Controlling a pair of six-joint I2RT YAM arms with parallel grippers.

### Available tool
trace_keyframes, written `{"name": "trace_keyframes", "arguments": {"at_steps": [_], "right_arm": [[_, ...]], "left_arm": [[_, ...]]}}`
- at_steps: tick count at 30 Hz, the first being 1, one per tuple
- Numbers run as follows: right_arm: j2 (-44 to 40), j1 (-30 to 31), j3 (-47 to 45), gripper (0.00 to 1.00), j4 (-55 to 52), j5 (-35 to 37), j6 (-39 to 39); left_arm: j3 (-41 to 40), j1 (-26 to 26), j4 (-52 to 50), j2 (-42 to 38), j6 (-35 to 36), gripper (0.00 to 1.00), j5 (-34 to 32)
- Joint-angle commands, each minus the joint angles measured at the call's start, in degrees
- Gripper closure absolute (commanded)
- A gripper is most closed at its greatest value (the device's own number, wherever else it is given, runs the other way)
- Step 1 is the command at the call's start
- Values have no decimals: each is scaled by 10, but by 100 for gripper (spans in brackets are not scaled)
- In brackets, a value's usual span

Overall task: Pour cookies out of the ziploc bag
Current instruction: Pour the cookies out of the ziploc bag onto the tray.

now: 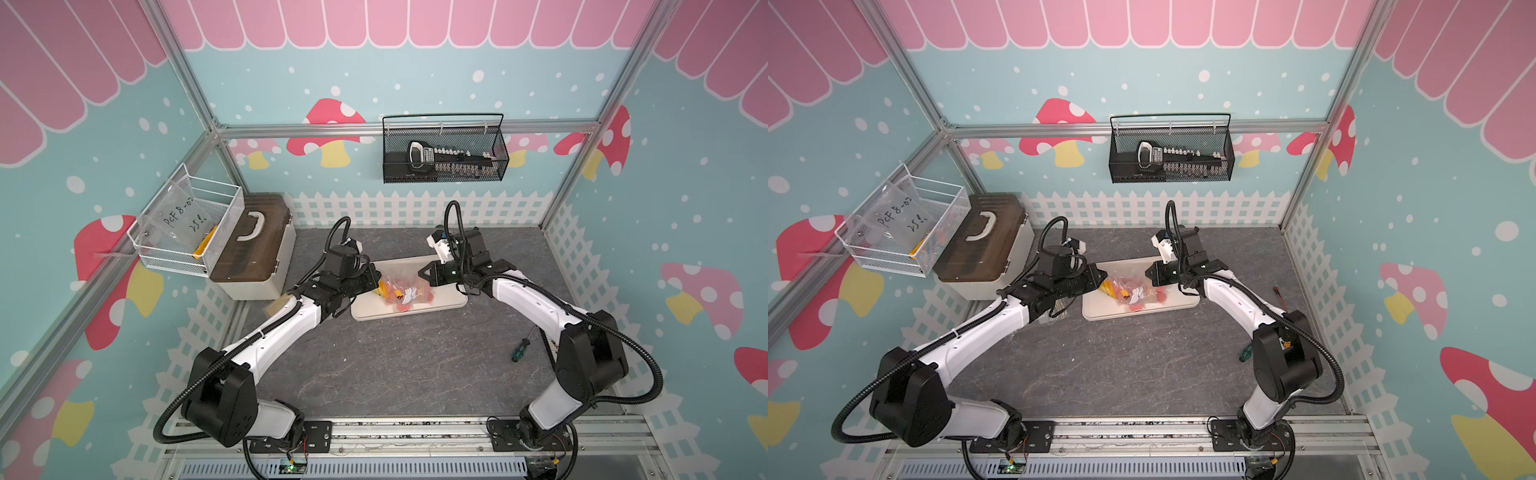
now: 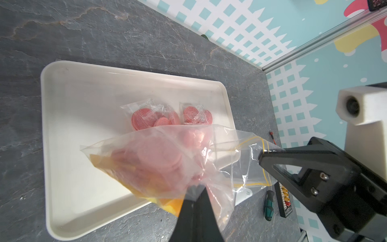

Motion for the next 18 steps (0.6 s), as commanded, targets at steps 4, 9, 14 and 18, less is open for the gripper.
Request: {"name": "trace_keyframes", "arguments": {"at_steps": [4,9,14,18], "right_arm": [[38,-13,40,100,21,-21,-9],[57,-24,41,100,25,-23,-9],[58,-35,23,100,40,-22,-5],[62,-42,15,100,51,-28,-1]], "left_arm": [[41,11,27,26,22,100,6],[74,10,29,56,24,100,20],[101,11,33,77,24,100,30],[115,11,33,87,30,100,28]]}}
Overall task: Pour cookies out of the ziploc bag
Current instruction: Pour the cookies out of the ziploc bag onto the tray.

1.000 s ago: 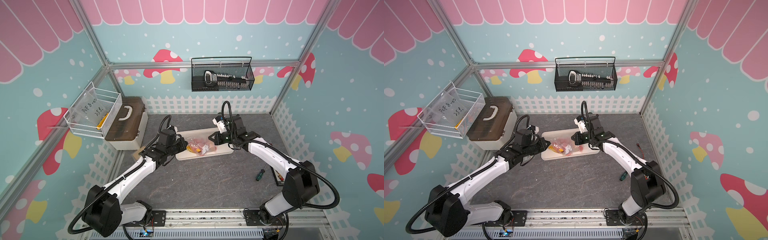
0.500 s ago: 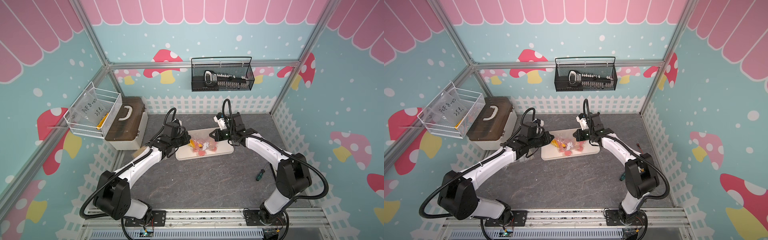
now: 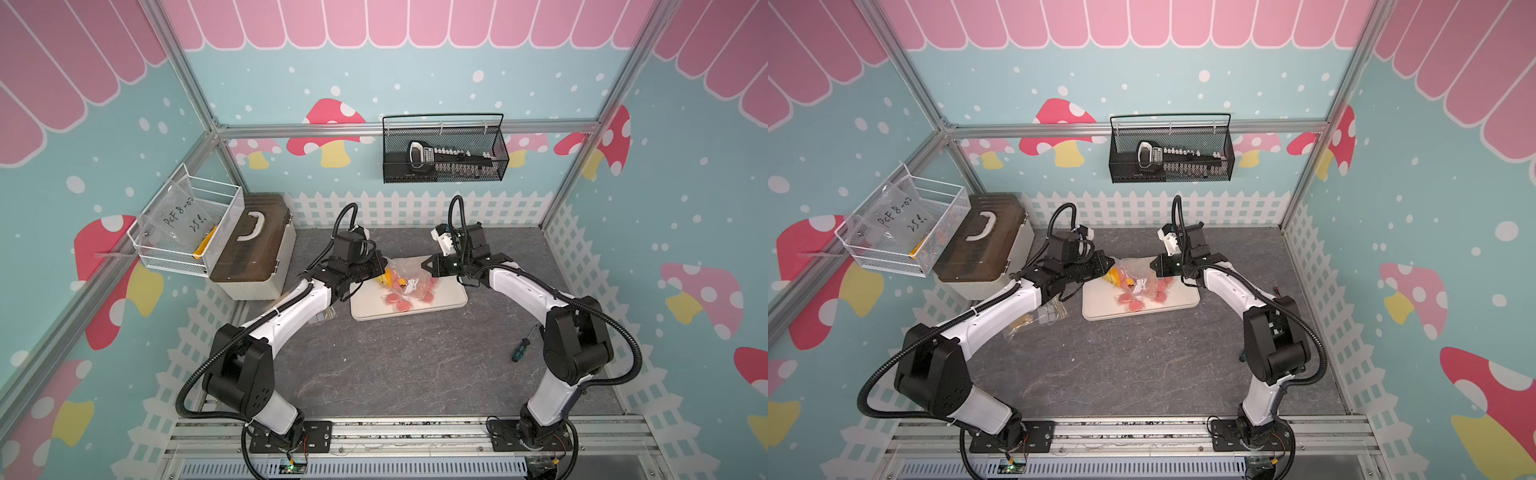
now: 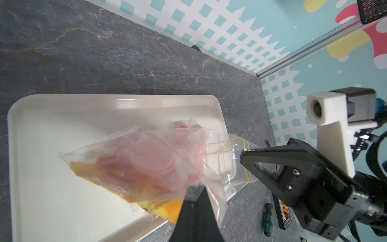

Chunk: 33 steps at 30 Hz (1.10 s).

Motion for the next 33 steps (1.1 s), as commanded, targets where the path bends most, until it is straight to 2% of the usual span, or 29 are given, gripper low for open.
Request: {"name": "trace_keyframes", "arguments": {"at_steps": [1,33], "right_arm": [[7,-6,-12,100,19,-11,-2],[48,-43,-32,100,49,-14,11]], "left_arm": [[29,3,19,7,16,100,8],[95,-16,13,53,23,100,-11]]}}
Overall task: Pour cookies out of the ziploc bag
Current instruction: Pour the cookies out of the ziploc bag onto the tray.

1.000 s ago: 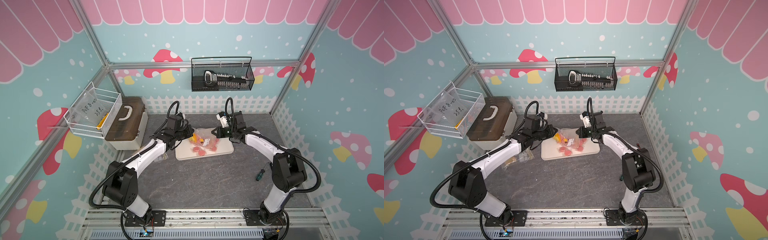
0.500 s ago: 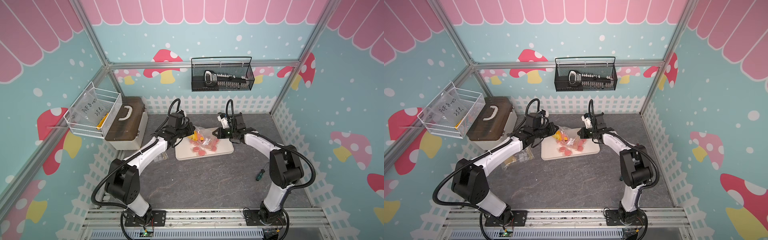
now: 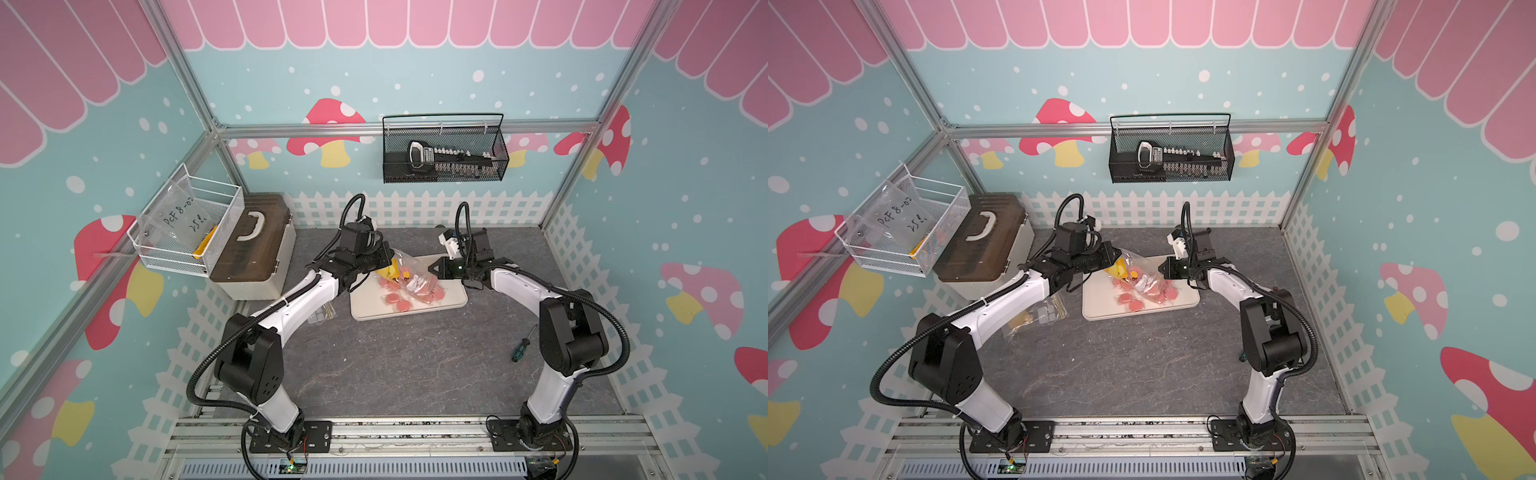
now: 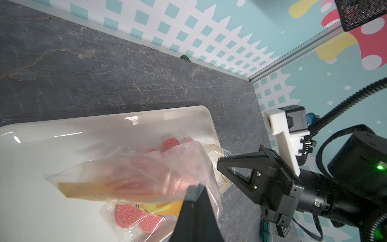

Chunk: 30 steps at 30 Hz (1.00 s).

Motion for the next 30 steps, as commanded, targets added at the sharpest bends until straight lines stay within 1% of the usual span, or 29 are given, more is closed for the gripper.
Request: {"name": "trace_keyframes", "arguments": {"at_steps": [1,8,19,24,25,27,30], "right_arm": [[13,-7,0,100,6,-2,1],[19,-25,12,100,6,-1,5],[38,-35,40,100,7,-12,9],[38,-45,59,100,6,-7,9],[58,-46,63,100,5,-12,8],[64,-49,70,100,1,-20,7],[66,-54,69,100,0,-13,4]], "left_arm": [[28,-4,12,9,12,100,-8],[39,-6,10,20,10,100,-14],[48,-11,12,30,6,100,-9],[49,-14,11,29,13,100,-17],[49,-14,10,29,13,100,-15],[48,-15,10,30,13,100,-15],[48,-15,12,32,10,100,-12]]}}
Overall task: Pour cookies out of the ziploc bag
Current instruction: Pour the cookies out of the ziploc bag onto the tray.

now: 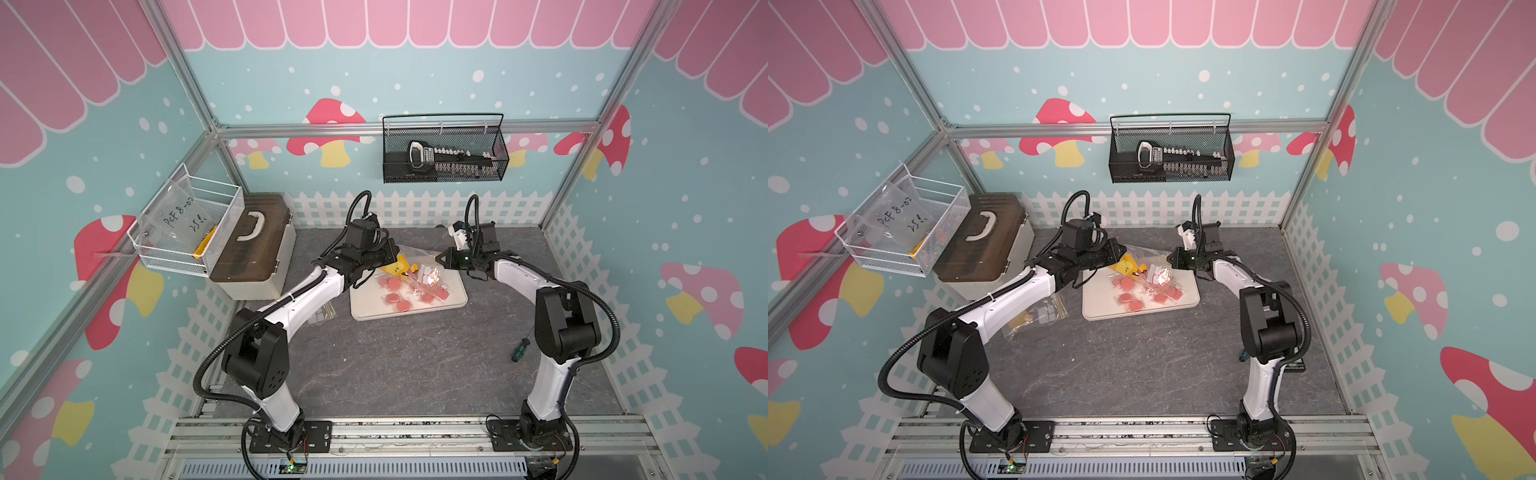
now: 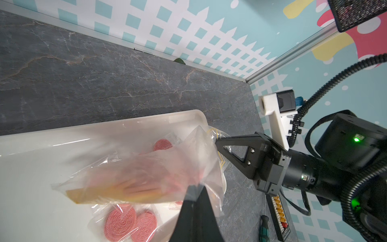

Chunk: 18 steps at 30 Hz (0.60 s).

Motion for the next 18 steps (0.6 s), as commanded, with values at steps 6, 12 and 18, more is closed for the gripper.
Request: {"name": "trace_keyframes", "arguments": {"at_steps": [6,12,18], "right_arm": [[10,-15,18,100,-3,3,-6],[21,-17,35,100,-2,-12,3],[6,-15,9,100,35,-48,29]], "left_arm": [[21,-5,12,7,11,100,-5],[21,-6,12,8,10,100,-4],[23,-5,1,-1,25,100,-20]]}}
